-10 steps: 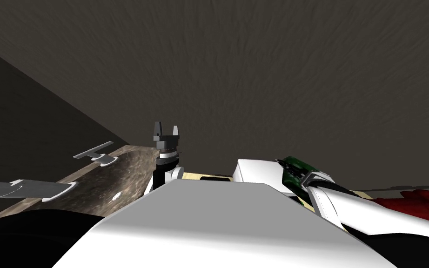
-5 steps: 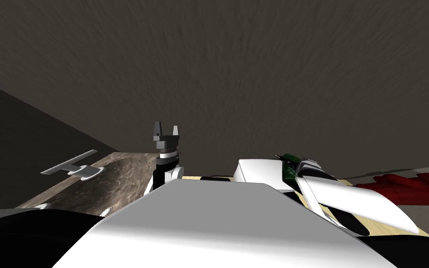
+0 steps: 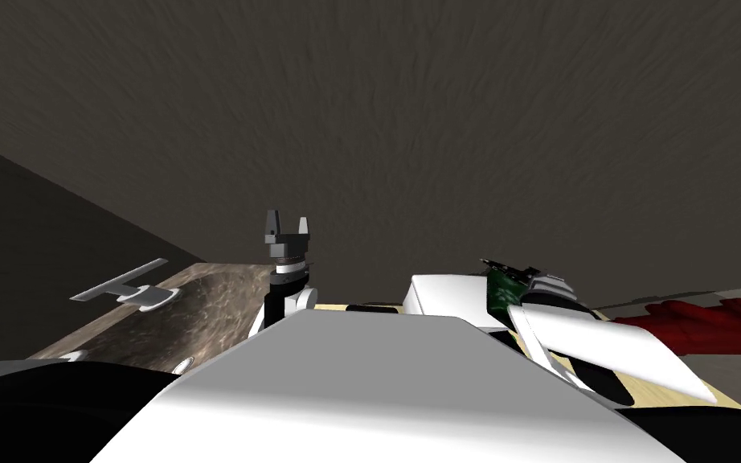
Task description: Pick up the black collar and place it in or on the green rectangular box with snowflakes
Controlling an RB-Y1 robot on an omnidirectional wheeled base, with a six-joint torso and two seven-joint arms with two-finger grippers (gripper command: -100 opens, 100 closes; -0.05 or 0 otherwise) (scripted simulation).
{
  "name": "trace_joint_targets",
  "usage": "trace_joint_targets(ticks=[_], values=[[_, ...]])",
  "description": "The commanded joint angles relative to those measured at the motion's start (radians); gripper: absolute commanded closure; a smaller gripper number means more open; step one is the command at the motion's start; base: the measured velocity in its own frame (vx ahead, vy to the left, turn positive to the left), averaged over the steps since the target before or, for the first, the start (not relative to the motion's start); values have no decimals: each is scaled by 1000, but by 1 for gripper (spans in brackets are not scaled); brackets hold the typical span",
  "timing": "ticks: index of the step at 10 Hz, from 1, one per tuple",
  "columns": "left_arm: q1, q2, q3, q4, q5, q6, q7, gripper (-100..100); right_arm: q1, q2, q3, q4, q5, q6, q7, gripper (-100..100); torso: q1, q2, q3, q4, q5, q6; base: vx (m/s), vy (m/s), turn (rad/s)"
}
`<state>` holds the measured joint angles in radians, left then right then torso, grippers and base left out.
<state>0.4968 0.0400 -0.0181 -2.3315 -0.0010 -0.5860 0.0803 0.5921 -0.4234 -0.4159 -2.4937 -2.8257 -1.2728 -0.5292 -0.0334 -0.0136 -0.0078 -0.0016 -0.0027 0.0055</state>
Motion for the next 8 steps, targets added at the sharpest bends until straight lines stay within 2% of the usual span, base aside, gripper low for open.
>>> trace_joint_targets(ticks=[1,2,3,6,7,8], values=[[0,0,0,0,0,0,0,0,-35,-50,50,50,50,50,50,-100,0,0,0,0,0,0,-33,126,378],[0,0,0,0,0,0,0,0,-35,-72,75,74,83,80,69,-100,7,1,1,0,1,0,-34,187,-37],[0,0,0,0,0,0,0,0,-35,-102,75,112,109,98,98,-100,11,1,1,0,2,0,-24,105,-1],[0,0,0,0,0,0,0,0,-35,-102,75,209,211,98,178,-100,0,0,0,0,0,0,-2,-4,0],[0,0,0,0,0,0,0,0,-35,-102,75,241,234,98,187,-100,-2,0,0,0,0,0,1,-15,0],[0,0,0,0,0,0,0,0,-35,-102,75,247,265,98,187,-100,-2,0,0,0,0,0,0,-6,0]])
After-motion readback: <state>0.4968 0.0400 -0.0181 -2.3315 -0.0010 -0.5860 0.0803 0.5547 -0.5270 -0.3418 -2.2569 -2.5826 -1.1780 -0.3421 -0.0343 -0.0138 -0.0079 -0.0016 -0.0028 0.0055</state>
